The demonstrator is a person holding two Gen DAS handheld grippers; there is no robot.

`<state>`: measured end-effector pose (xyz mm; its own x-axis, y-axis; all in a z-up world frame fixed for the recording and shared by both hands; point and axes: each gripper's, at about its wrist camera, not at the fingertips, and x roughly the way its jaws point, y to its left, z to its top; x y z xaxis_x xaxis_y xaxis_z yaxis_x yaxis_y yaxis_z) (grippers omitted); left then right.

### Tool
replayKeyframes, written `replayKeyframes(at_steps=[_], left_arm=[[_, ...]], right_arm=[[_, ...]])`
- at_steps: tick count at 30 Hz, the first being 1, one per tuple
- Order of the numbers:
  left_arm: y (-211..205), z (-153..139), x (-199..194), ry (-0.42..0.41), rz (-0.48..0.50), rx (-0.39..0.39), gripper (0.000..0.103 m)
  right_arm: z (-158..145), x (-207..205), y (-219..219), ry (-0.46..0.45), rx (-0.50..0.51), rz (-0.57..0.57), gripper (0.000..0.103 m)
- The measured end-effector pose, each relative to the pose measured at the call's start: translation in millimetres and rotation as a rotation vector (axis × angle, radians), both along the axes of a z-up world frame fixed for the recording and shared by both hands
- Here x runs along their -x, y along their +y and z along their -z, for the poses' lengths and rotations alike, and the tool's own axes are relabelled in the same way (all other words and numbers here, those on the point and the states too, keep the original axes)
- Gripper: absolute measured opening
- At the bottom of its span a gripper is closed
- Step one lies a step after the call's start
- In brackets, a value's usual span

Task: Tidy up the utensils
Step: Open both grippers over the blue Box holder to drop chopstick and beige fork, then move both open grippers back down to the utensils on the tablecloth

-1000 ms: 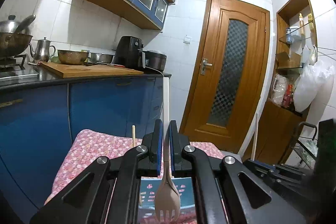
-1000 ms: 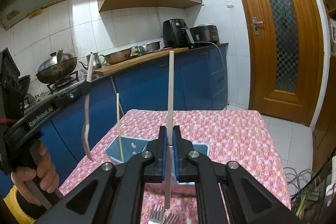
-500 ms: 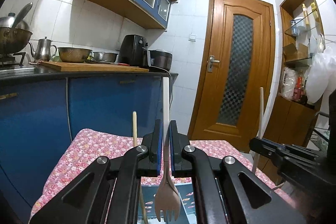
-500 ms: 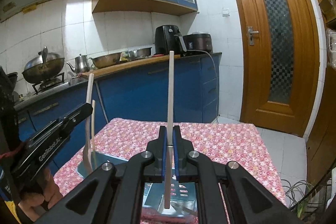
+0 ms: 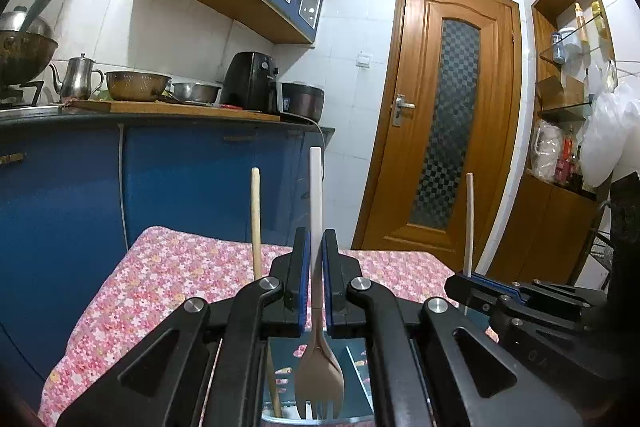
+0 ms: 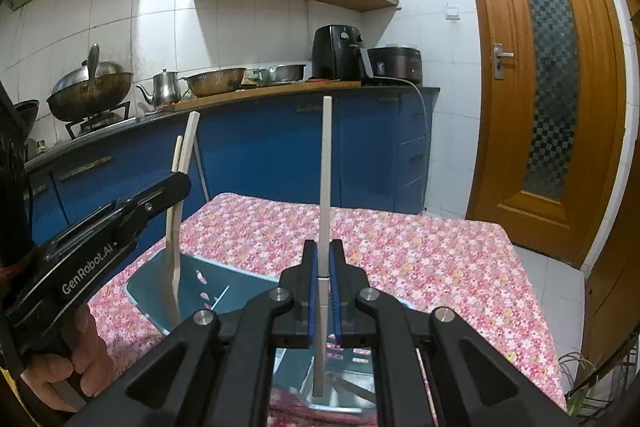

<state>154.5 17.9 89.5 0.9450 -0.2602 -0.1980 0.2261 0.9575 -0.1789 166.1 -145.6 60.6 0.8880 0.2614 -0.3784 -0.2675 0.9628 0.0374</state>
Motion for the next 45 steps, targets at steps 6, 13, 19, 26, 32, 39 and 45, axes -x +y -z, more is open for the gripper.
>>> replayKeyframes(at_steps=[6,13,19,26,32,39,45], left_arm=[[-0.5,1.5,0.0,0.037,0.025,-0.004,0.004],[0.8,-0.6,4.8,0.063,0.037,-0.006,0.015],[2.8,-6.7,12.8,0.095,0.050,-0.006,0.019],[7.1,-17.9,32.3,0.127,0.061,-0.011,0.019],[10.4,-28.3,56.0,0.131,0.062,-0.041,0.019],[18.0,-35.9,86.5,0.141,0.066,-0.050,0.019],[23.7,-37.4,112.6,0.153,0.059,-0.085,0.019]], right_arm=[[0.6,1.9,-2.2,0.005,-0.009,0.004,0.007],[-0.2,3.0,-1.2,0.002,-0.019,-0.006,0.018],[-10.3,13.9,-1.5,-0.027,-0.038,-0.015,0.020],[-29.0,36.4,-1.2,-0.058,-0.047,-0.033,0.020],[-39.8,57.9,-9.4,-0.053,-0.082,-0.049,0.020],[-44.4,82.4,-19.9,-0.023,-0.105,-0.035,0.020],[-39.0,100.8,-28.2,0.049,-0.113,-0.014,0.020]])
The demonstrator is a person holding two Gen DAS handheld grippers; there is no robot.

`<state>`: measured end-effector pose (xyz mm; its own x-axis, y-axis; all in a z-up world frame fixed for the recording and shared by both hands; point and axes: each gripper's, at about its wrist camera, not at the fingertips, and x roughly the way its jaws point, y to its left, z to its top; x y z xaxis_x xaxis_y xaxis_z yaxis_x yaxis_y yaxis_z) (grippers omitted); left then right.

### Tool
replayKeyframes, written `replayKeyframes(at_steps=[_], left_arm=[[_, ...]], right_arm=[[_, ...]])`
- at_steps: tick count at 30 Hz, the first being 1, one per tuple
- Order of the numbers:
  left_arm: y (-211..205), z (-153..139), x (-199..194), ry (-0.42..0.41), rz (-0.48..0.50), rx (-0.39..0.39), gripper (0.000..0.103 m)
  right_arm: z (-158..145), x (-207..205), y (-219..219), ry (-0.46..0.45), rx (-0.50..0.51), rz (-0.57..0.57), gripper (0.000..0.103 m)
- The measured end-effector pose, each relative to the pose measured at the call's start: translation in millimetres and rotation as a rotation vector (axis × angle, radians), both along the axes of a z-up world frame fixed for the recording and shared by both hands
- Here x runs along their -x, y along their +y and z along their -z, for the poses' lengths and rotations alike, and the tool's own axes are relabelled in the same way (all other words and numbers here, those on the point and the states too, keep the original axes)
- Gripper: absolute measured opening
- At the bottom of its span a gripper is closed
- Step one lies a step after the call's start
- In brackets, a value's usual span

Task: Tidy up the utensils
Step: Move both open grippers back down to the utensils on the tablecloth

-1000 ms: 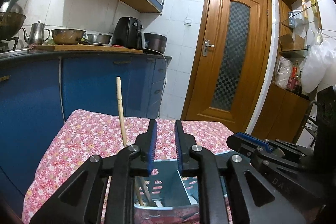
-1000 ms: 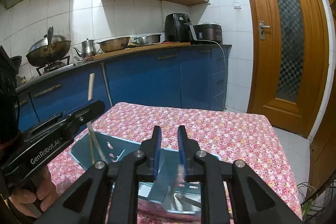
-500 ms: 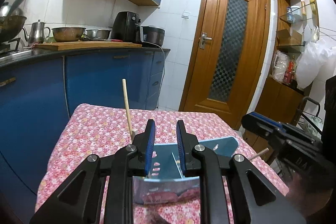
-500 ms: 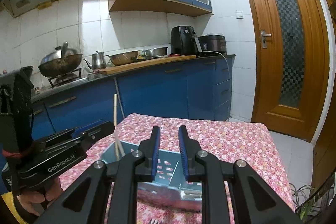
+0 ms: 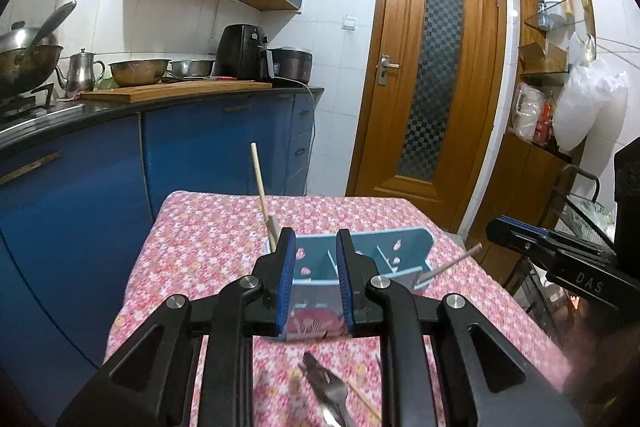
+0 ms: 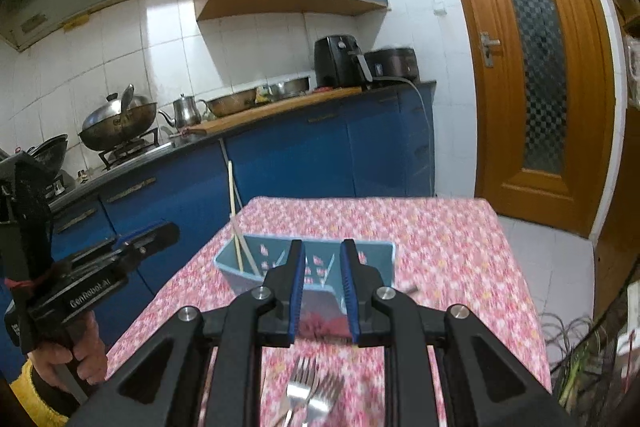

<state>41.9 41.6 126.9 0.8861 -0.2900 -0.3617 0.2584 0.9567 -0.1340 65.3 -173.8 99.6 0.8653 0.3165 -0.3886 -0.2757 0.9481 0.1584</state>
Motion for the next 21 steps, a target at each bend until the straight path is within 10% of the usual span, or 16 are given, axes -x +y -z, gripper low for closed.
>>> replayKeyframes(at_steps=[21], left_arm=[[0.0,64.0,25.2,0.344,0.029,-0.017,0.019]], right_arm=[[53.0,28.7,0.8,0.220,-0.034,-0.017,0.025]])
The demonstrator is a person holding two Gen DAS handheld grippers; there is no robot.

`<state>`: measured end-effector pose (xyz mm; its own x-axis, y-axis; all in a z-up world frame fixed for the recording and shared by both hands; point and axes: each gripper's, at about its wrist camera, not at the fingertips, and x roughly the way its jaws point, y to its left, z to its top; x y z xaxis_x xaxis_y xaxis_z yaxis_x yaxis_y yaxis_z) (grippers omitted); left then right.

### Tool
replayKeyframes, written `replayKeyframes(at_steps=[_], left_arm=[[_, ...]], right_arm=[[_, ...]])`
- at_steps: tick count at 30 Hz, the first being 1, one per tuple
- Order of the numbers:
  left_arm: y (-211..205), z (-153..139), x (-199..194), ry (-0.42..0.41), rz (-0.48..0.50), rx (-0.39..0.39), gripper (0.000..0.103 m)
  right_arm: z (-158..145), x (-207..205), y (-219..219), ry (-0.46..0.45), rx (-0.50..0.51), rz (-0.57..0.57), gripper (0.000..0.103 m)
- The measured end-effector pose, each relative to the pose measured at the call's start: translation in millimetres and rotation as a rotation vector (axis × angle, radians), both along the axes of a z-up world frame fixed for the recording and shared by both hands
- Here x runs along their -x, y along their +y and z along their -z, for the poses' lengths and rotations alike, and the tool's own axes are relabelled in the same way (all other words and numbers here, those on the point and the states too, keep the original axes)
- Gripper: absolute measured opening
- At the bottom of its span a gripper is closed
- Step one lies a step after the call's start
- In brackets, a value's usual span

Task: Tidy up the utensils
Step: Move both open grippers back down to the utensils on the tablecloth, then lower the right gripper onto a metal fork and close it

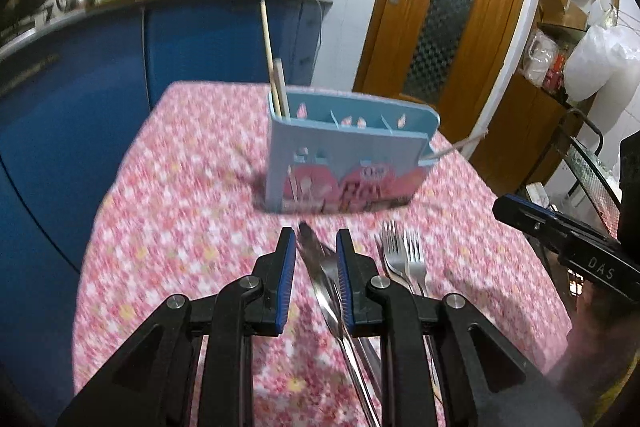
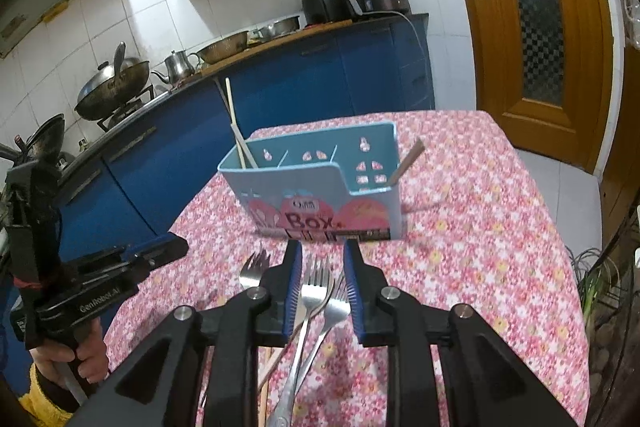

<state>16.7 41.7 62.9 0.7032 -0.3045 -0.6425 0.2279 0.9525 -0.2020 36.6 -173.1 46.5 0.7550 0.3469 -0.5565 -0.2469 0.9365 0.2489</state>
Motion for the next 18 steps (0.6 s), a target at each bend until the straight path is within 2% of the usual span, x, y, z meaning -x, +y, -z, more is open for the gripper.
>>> replayKeyframes(at_steps=[11,18], left_arm=[[-13.7,33.1,-4.0,0.122,0.031,-0.020,0.019],[-20.4,41.5,-5.4,0.153,0.044,-0.047,0.019]], right_arm=[[21.2,-0.6,-0.2,0.066,0.011,-0.002,0.027],[31.6,-1.6,-1.1,0.098,0.013,-0.006,0.027]])
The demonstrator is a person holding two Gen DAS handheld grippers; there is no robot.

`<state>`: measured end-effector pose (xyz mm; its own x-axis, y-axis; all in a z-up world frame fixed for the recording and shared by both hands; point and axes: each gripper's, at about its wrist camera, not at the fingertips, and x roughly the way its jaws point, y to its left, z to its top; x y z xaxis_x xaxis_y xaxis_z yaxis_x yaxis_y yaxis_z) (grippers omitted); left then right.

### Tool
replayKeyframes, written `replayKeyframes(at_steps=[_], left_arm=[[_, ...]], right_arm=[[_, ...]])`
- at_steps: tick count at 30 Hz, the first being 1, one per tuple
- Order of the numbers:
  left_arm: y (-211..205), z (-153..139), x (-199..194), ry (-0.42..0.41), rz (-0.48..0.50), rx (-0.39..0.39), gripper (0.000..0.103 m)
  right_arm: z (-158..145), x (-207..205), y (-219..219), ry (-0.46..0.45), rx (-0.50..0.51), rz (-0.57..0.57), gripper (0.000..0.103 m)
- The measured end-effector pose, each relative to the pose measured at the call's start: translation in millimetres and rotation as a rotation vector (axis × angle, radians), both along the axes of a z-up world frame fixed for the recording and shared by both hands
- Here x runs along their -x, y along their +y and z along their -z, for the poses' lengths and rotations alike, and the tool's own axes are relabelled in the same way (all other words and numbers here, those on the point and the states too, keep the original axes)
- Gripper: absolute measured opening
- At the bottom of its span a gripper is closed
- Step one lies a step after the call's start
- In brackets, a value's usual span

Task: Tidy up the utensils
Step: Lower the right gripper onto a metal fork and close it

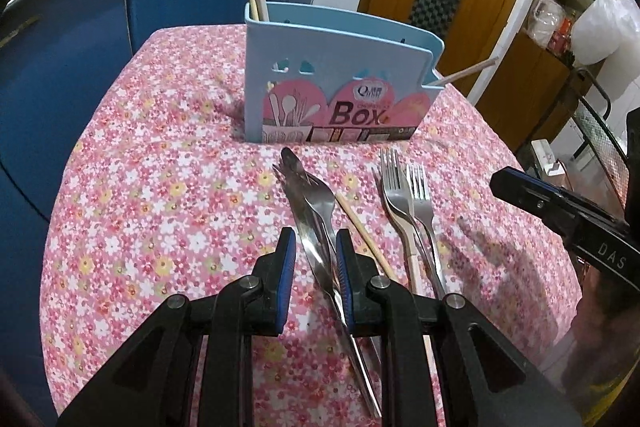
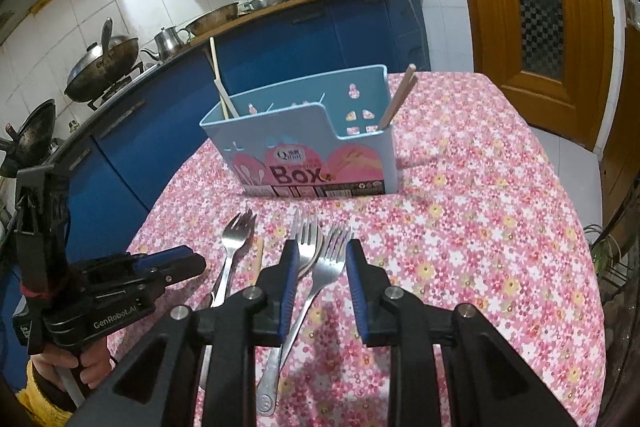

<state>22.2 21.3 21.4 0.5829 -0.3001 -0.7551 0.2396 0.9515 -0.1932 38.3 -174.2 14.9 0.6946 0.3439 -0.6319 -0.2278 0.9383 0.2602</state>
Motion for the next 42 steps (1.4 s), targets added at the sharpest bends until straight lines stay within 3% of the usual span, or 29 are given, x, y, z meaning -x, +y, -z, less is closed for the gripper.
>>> replayKeyframes(at_steps=[23,30,35,38,42], left_arm=[[4.9,-1.4,2.7,0.001,-0.022,0.010,0.019],[6.3,-3.3,4.4,-0.001,-0.023,0.023,0.019],[5.4,-4.7,6.2,-0.004,-0.019,0.028,0.019],[3.4,-5.2,6.9,-0.002,-0.016,0.030,0.019],[0.4,-6.1,7.1,-0.003,-0.006,0.031,0.019]], right_arm=[[39.3,-15.6,37.8,0.154,0.047,-0.117,0.026],[47.2,-21.1,44.3,0.183,0.043,-0.139,0.016],[47.5,-27.2,48.5,0.196,0.047,-0.153,0.015],[47.6,-32.1,48.7,0.207,0.020,-0.171,0.006],[47.8,-31.7,47.1,0.200,-0.007,-0.177,0.005]])
